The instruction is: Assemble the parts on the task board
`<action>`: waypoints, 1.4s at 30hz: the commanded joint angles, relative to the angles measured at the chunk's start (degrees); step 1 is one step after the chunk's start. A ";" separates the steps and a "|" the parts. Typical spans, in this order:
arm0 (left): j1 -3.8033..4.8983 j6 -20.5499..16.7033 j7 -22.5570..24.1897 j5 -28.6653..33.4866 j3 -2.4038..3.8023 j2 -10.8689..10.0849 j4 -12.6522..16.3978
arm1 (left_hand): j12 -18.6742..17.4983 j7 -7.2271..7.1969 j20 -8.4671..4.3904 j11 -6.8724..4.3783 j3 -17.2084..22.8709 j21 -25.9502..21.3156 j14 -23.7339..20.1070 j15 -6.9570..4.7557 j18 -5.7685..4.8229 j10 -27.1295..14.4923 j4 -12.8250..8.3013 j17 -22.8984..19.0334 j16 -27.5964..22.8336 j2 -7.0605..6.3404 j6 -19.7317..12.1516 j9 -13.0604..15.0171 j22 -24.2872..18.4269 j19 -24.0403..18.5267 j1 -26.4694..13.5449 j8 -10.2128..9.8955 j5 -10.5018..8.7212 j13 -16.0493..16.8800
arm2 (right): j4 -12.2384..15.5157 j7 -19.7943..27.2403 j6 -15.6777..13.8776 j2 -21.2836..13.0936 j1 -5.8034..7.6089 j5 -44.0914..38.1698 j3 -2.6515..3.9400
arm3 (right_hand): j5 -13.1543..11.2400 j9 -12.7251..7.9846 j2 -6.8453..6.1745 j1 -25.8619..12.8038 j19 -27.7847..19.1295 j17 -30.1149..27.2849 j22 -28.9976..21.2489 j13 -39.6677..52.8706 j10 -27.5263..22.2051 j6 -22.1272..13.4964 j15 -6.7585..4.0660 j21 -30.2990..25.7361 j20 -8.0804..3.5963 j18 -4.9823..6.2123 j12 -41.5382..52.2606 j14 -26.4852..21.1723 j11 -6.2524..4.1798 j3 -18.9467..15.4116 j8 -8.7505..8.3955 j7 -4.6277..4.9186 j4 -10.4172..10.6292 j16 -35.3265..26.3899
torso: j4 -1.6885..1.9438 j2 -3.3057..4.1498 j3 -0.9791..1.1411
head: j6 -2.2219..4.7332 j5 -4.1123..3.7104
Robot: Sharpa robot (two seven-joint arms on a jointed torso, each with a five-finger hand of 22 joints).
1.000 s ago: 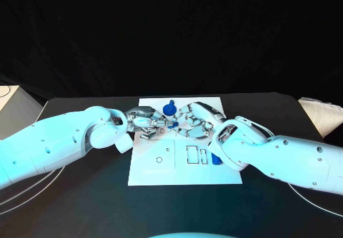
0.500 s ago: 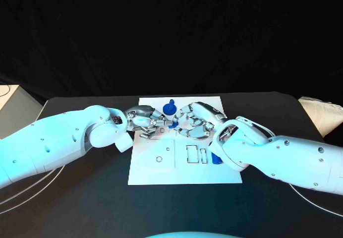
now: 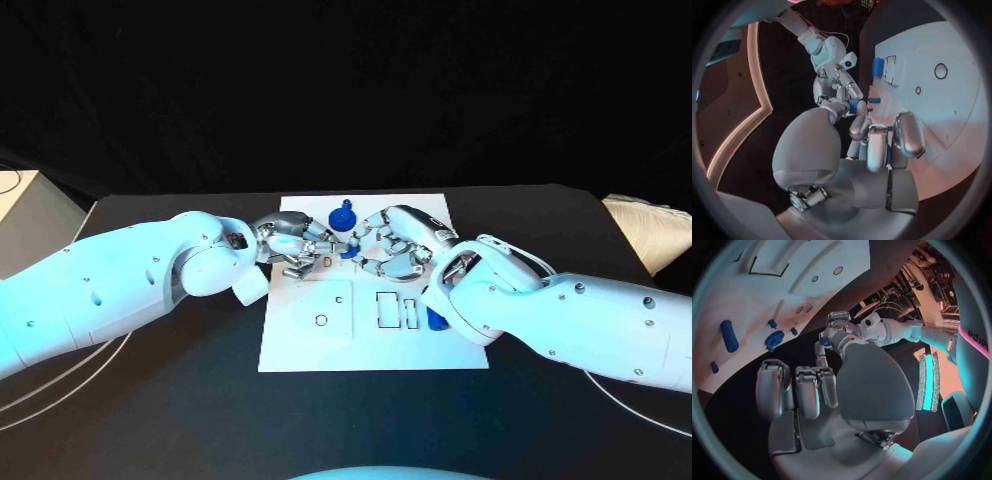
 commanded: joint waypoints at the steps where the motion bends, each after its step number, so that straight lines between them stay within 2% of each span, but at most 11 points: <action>1: 0.00 0.03 0.26 0.60 0.06 0.27 0.02 | -0.19 -0.07 0.00 0.05 0.25 -0.15 4.13 0.14 0.19 -0.28 -0.07 10.46 -0.27 0.05 0.01 -0.06 0.07 -0.27 0.72 0.00 0.21 -0.04 | 0.10 0.01 -0.06 0.20 -0.06 -0.57 -0.01 | 0.17 0.10 -0.03 -0.58 2.98 15.09 5.38 12.95 3.85 0.46 -0.48 0.10 -0.21 -0.44 0.25 6.07 -0.28 -0.11 0.12 0.06 -0.38 0.23 | 0.01 -0.03 0.00 | 0.03 -0.03; 11: 0.00 -0.23 0.28 0.61 0.06 0.38 -0.02 | -0.16 -0.02 -0.01 0.08 0.07 -0.11 4.15 0.14 0.17 -0.26 -0.06 10.50 -0.24 -0.21 -0.01 -0.08 0.16 -0.22 0.83 0.05 0.12 -0.01 | -0.11 -0.26 -0.03 0.39 -0.08 -0.68 0.00 | 0.21 0.11 -0.08 -0.73 3.00 15.09 5.42 12.99 3.89 0.40 -0.47 0.14 -0.21 -0.45 0.29 6.07 -0.28 -0.14 0.15 0.07 -0.36 0.23 | 0.02 0.00 -0.05 | -0.05 0.01; 15: 0.00 -0.67 0.38 0.63 0.06 0.37 -0.05 | -0.10 -0.11 -0.03 0.01 0.35 -0.10 4.18 0.11 0.17 -0.18 -0.19 10.57 -0.20 0.14 0.03 -0.11 0.20 -0.20 1.48 0.16 0.24 0.04 | -0.09 -0.27 0.06 0.39 -0.09 -0.70 0.00 | 0.22 0.12 -0.09 -0.78 2.99 15.09 5.41 12.96 3.86 0.38 -0.46 0.12 -0.21 -0.45 0.26 6.07 -0.28 -0.15 0.17 0.08 -0.35 0.23 | 0.01 -0.02 -0.03 | -0.08 0.06; 18: -0.01 -1.02 0.49 0.74 0.06 0.38 -0.09 | -0.14 -0.20 -0.10 -0.09 1.52 -0.04 4.20 0.01 0.15 -0.14 -0.94 10.61 -0.17 0.93 -0.20 -0.14 0.32 -0.12 3.27 0.36 0.40 -0.05 | -0.07 -0.27 0.10 0.37 -0.11 -0.70 0.00 | 0.22 0.12 -0.09 -0.78 2.99 15.09 5.41 12.96 3.86 0.38 -0.46 0.12 -0.21 -0.45 0.26 6.07 -0.28 -0.15 0.17 0.08 -0.35 0.23 | 0.01 -0.01 -0.04 | -0.11 0.08; 22: -0.02 -1.38 0.72 0.87 0.06 0.50 -0.21 | -0.17 0.09 -0.11 0.05 4.92 0.11 4.27 0.07 0.09 0.08 -3.12 10.78 -0.06 1.55 -0.78 0.12 0.62 0.03 5.95 1.05 0.55 -0.08 | -0.01 -0.25 0.07 0.41 -0.15 -0.70 0.00 | 0.24 0.14 -0.14 -0.91 3.00 15.09 5.41 12.97 3.87 0.36 -0.45 0.12 -0.21 -0.45 0.27 6.07 -0.27 -0.18 0.20 0.08 -0.32 0.23 | 0.00 -0.02 -0.02 | -0.12 0.11; 24: -0.05 -1.48 0.83 0.92 0.06 0.59 -0.29 | -0.20 0.29 0.00 0.21 6.91 0.18 4.31 0.21 0.08 0.16 -4.12 10.89 0.01 1.35 -0.99 0.28 0.74 0.08 6.39 1.45 0.59 -0.16 | 0.00 -0.24 0.03 0.45 -0.17 -0.70 0.00 | 0.24 0.14 -0.14 -0.91 3.00 15.09 5.41 12.97 3.87 0.36 -0.45 0.12 -0.21 -0.45 0.27 6.07 -0.27 -0.18 0.20 0.08 -0.32 0.23 | 0.00 -0.02 -0.01 | -0.13 0.09; 28: -0.14 -1.59 1.06 1.23 0.05 0.77 -0.46 | -0.09 0.35 0.09 0.26 8.37 0.35 4.37 0.27 0.02 0.36 -4.87 11.03 0.11 1.07 -1.00 0.41 1.04 0.23 6.40 1.82 0.56 -0.04 | -0.09 -0.25 -0.02 0.61 -0.19 -0.70 0.00 | 0.24 0.14 -0.14 -0.91 3.00 15.09 5.41 12.97 3.87 0.36 -0.45 0.12 -0.21 -0.45 0.27 6.07 -0.27 -0.18 0.20 0.08 -0.32 0.23 | 0.01 -0.01 -0.02 | -0.18 0.04; 39: -0.31 -2.55 1.46 2.74 0.05 1.00 -0.77 | 0.13 0.30 0.13 0.21 9.71 0.58 4.51 0.27 -0.05 0.75 -5.66 11.39 0.34 0.61 -0.75 0.51 1.44 0.44 6.12 2.26 0.66 0.18 | -1.01 -0.60 0.27 1.57 -0.47 -0.78 0.00 | 0.28 0.16 -0.21 -1.09 2.99 15.09 5.38 12.90 3.80 0.30 -0.43 0.08 -0.20 -0.44 0.19 6.07 -0.26 -0.22 0.24 0.09 -0.28 0.23 | 0.07 -0.01 -0.02 | -0.31 -0.03; 42: -0.31 -2.86 1.30 3.16 0.05 0.97 -0.83 | 0.26 0.18 0.11 0.10 10.95 0.77 4.60 0.21 -0.11 1.01 -6.35 11.60 0.48 0.10 -0.49 0.48 1.77 0.61 5.70 2.51 0.87 0.35 | -1.25 -0.80 0.23 1.73 -0.58 -0.95 0.00 | 0.31 0.16 -0.25 -1.21 2.96 15.09 5.28 12.84 3.74 0.22 -0.41 -0.03 -0.19 -0.42 0.13 6.07 -0.26 -0.24 0.25 0.11 -0.25 0.23 | 0.01 -0.03 -0.04 | -0.35 0.05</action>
